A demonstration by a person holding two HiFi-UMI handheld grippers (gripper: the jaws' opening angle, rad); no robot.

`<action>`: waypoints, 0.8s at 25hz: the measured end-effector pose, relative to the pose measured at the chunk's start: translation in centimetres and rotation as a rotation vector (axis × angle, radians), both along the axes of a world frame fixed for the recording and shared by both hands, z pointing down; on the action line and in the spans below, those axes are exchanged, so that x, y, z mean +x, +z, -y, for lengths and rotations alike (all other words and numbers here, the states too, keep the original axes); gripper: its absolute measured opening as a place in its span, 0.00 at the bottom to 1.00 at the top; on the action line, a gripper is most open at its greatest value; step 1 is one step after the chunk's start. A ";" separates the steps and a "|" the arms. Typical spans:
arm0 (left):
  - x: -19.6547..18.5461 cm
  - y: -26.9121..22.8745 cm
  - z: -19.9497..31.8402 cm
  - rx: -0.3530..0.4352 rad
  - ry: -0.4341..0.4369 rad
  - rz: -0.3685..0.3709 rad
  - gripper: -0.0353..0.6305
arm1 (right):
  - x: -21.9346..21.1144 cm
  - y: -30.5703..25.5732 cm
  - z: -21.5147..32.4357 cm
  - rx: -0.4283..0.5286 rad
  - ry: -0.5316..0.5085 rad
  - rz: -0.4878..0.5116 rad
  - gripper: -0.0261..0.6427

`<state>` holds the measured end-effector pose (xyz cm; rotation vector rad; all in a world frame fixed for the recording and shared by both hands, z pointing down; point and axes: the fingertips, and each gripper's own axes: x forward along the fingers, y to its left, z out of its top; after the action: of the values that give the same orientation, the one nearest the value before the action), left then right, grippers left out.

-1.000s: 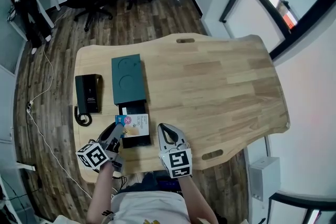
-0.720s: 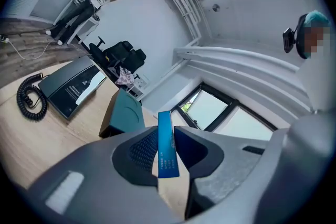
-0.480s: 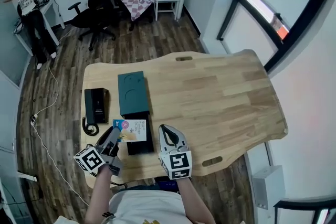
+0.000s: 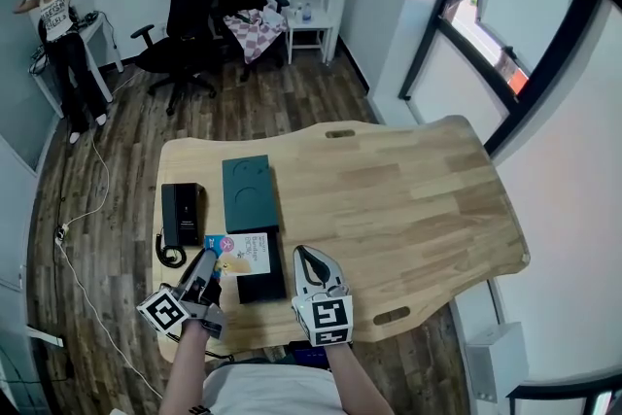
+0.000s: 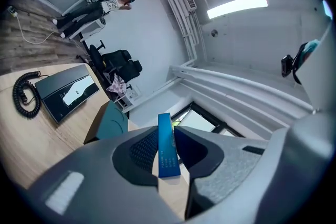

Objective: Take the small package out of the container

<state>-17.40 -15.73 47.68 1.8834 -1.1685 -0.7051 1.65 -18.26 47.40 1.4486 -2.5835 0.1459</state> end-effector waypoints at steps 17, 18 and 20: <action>-0.1 -1.4 -0.4 0.065 0.004 -0.047 0.20 | 0.1 -0.2 0.1 0.002 0.006 0.007 0.05; -0.1 -1.4 -0.4 0.064 0.004 -0.046 0.20 | 0.0 0.1 0.1 -0.002 -0.002 0.004 0.05; 0.0 -1.3 -0.4 0.059 0.003 -0.047 0.20 | 0.1 0.1 0.1 -0.008 -0.007 -0.002 0.05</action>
<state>-17.44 -15.34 46.39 1.9066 -1.1257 -0.7863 1.74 -18.33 47.47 1.4362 -2.5829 0.1533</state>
